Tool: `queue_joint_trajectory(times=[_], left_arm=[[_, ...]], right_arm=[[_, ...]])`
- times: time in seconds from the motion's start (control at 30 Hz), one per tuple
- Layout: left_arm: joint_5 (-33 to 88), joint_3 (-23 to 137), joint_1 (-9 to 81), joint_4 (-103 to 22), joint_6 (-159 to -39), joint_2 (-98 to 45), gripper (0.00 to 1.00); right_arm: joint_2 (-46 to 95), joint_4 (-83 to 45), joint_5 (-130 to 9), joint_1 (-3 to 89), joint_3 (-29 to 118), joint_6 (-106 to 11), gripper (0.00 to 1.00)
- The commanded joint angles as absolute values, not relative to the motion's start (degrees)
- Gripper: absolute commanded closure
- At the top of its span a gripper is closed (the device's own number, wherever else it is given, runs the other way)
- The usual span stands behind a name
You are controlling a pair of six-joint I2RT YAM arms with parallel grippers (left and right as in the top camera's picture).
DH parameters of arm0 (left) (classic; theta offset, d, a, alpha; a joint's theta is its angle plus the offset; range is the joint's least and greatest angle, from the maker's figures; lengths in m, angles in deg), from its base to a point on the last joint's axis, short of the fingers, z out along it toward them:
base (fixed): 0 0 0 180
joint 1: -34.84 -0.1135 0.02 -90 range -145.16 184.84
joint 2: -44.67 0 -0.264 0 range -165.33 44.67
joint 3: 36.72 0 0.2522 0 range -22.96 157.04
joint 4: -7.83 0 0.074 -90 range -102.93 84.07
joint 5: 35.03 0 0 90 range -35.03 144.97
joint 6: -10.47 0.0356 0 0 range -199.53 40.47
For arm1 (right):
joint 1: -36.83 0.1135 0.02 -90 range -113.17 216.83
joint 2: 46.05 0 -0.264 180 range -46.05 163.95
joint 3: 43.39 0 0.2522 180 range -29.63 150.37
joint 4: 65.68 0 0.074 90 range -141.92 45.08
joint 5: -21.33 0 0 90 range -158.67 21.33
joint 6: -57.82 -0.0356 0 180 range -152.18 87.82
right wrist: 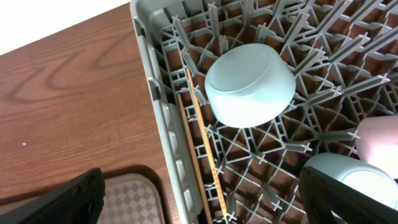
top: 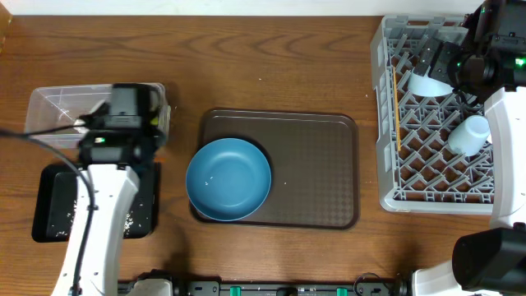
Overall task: Sort waste into correct bins and load items into the dishwasher rack
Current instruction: 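Carry the carrot left with the left gripper to the black rice tray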
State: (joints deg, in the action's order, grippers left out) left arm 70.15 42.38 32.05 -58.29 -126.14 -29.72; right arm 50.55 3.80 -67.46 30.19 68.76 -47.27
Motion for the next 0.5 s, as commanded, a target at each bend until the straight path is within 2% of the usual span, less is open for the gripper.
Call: queue_joint_trajectory(times=[0.0, 0.27, 0.47], left_arm=[[70.70, 40.70, 25.25, -58.68, -129.75, -29.61, 0.79], [70.74, 36.87, 10.87, -57.39, -133.25, -33.35, 0.79], [70.72, 36.87, 4.97, -55.55, -130.97, -38.71, 0.79]], right_arm=[[50.72, 3.89, -68.25, 29.82, 68.45, -47.99, 0.01], [50.72, 3.89, -68.25, 29.82, 68.45, -47.99, 0.01], [50.72, 3.89, -68.25, 29.82, 68.45, -47.99, 0.01]])
